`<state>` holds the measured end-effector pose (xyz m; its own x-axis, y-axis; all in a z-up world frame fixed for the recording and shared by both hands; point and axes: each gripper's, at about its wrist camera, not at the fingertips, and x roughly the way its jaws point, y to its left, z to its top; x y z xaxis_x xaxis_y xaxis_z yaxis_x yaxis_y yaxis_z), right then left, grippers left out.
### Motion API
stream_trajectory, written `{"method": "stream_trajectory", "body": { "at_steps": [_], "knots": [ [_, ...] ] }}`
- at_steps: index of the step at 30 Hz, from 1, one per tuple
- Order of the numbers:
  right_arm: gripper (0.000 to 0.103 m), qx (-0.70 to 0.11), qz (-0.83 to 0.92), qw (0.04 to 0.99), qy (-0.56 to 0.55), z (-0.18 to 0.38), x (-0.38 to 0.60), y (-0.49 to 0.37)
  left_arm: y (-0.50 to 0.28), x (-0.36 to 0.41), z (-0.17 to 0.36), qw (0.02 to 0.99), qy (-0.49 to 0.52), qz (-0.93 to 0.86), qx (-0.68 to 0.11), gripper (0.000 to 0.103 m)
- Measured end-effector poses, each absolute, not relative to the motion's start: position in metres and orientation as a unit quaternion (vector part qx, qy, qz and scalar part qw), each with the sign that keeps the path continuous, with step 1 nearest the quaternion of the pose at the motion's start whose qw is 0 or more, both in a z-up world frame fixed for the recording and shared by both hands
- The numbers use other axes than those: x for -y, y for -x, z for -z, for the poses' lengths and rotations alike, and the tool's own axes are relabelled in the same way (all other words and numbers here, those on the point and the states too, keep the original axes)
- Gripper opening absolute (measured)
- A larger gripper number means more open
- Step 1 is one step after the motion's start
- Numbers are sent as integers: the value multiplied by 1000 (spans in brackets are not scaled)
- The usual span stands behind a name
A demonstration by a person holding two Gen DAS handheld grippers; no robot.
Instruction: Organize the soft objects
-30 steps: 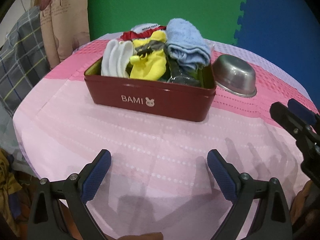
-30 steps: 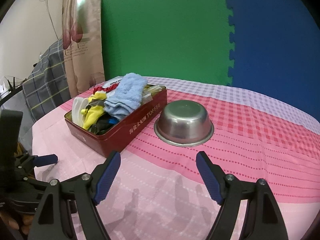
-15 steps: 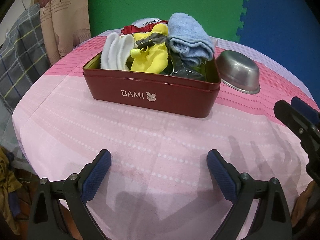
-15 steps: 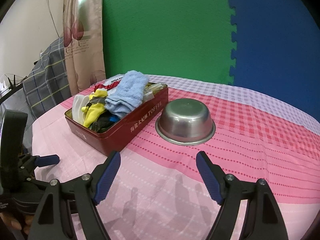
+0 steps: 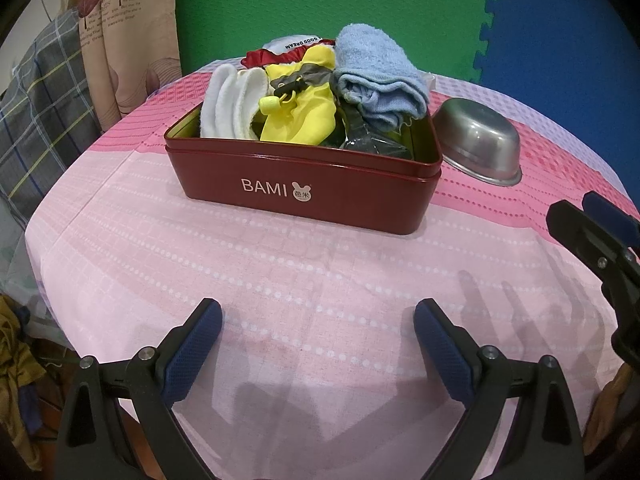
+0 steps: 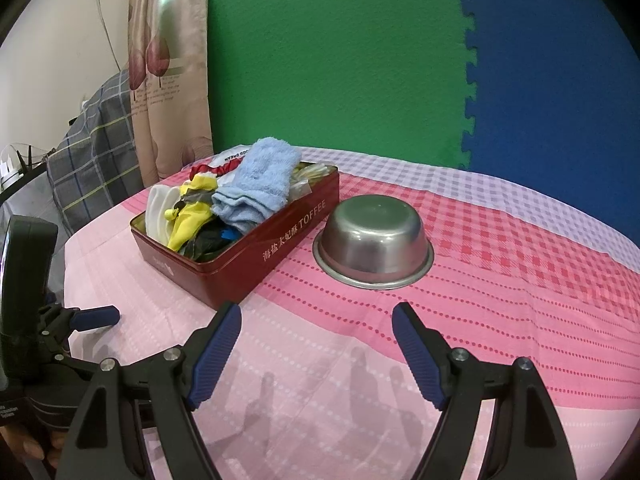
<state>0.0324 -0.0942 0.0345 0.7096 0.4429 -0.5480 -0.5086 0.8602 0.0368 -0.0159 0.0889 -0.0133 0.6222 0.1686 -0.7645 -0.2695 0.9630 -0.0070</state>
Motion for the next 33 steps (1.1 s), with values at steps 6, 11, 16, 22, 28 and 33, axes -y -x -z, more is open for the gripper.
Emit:
{"method": "stream_trajectory", "body": {
  "at_steps": [6, 11, 16, 22, 28, 33],
  "knots": [
    [80, -281, -260, 922, 61, -34, 94, -33, 15, -89, 14, 898, 60, -122, -418, 96],
    [80, -281, -260, 922, 61, -34, 94, -33, 15, -89, 14, 898, 60, -122, -418, 96],
    [80, -281, -260, 922, 61, -33, 93, -32, 15, -88, 14, 898, 61, -122, -417, 96],
    [80, -281, -260, 922, 61, -33, 93, -33, 15, -88, 15, 898, 60, -123, -418, 97],
    [80, -282, -261, 921, 62, -33, 93, -33, 15, -88, 15, 898, 60, -123, -418, 97],
    [80, -282, -261, 921, 62, -33, 93, -32, 15, -89, 15, 898, 60, -123, -418, 97]
  ]
}}
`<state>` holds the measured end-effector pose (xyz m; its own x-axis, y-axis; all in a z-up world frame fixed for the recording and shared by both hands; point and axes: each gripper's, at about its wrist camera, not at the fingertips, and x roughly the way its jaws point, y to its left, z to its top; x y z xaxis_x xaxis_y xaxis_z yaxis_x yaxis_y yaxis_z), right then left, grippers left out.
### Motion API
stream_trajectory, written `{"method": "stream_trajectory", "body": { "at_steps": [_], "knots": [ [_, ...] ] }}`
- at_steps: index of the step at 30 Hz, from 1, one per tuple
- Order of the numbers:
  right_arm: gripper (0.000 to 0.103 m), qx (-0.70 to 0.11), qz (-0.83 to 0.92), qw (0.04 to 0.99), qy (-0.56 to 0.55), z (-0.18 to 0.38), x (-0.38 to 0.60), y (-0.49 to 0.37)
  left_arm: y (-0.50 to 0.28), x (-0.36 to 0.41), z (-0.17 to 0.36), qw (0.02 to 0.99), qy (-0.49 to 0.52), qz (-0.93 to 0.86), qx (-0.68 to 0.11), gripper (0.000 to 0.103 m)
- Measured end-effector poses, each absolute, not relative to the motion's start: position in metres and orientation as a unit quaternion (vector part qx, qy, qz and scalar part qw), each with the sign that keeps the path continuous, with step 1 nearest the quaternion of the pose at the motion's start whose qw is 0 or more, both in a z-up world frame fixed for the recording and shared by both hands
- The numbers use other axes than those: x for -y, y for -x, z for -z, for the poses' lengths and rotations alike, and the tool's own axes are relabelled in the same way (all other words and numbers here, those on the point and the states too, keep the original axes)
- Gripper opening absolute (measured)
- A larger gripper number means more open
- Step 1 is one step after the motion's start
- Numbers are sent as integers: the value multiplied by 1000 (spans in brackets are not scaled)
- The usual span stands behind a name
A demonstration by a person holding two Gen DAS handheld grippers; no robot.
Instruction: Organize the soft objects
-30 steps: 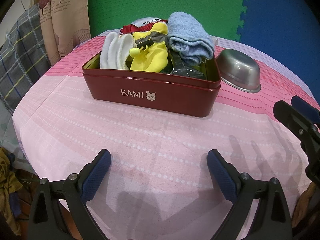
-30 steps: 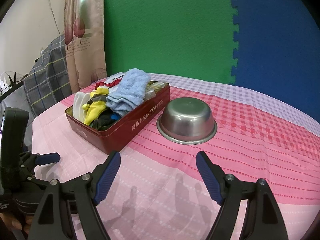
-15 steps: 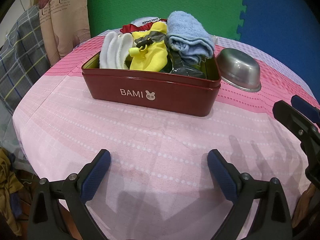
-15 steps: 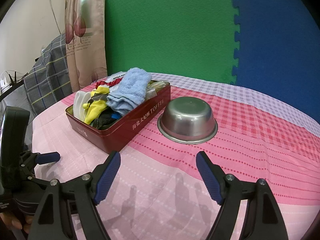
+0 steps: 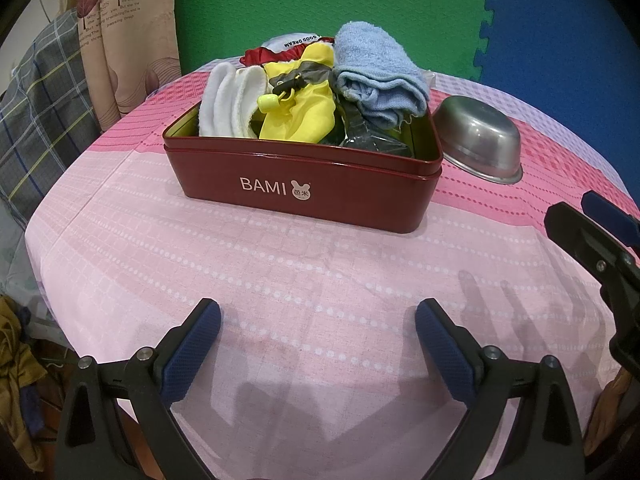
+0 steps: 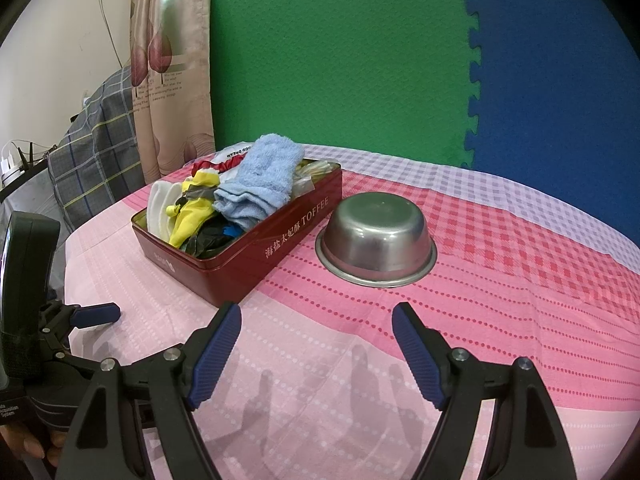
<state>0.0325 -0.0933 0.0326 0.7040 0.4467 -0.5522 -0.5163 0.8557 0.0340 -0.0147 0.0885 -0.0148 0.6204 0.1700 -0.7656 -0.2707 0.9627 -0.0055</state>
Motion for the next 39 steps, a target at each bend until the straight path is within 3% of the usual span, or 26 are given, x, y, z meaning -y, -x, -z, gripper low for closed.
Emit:
{"method": "stream_trajectory", "body": {
  "at_steps": [39],
  "knots": [
    [80, -284, -261, 920, 62, -34, 91, -35, 14, -88, 16, 898, 59, -124, -418, 100]
  ]
}}
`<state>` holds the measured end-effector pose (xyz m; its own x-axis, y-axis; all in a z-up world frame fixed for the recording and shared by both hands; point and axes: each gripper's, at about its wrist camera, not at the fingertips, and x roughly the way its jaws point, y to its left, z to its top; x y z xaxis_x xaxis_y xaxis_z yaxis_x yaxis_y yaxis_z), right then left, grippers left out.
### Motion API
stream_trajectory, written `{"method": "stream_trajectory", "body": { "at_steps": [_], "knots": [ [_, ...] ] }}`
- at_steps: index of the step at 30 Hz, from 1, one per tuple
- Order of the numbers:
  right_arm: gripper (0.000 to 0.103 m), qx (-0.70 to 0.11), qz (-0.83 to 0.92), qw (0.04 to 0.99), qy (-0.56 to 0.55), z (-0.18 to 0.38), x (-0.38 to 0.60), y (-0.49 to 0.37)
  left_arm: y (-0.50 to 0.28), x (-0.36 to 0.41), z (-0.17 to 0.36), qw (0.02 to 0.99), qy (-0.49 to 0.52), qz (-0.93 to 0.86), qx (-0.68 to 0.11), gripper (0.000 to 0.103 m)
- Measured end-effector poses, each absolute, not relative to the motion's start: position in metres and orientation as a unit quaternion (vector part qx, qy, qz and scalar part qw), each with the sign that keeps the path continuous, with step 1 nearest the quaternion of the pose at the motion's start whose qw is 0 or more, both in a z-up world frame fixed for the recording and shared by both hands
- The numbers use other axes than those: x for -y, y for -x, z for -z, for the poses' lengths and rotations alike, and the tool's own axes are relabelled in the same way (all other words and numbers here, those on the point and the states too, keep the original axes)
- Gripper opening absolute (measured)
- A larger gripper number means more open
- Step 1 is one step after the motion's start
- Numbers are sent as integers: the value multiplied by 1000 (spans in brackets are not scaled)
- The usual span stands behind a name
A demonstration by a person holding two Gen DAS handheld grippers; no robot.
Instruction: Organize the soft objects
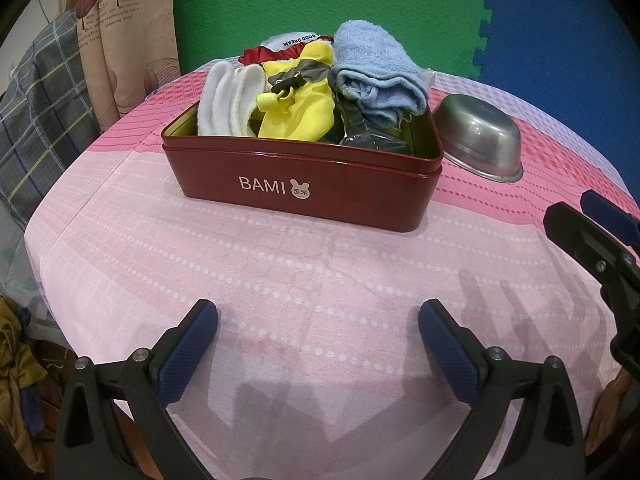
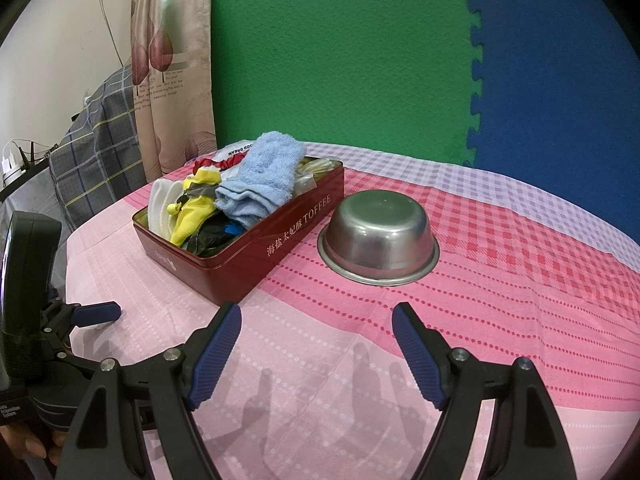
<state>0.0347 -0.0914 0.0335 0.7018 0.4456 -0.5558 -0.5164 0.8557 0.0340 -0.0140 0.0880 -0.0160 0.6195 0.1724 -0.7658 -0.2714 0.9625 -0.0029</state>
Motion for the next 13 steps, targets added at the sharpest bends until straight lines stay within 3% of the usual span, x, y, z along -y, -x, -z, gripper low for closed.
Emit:
{"method": "stream_trajectory", "body": {
  "at_steps": [4, 6, 13],
  "knots": [
    [80, -286, -261, 920, 62, -34, 91, -35, 14, -88, 16, 899, 60, -124, -416, 98],
    [80, -293, -259, 918, 58, -33, 93, -35, 16, -89, 16, 902, 65, -121, -409, 90],
    [80, -312, -208, 926, 51, -36, 133, -50, 36, -89, -26, 922, 64, -152, -350, 94]
  ]
}}
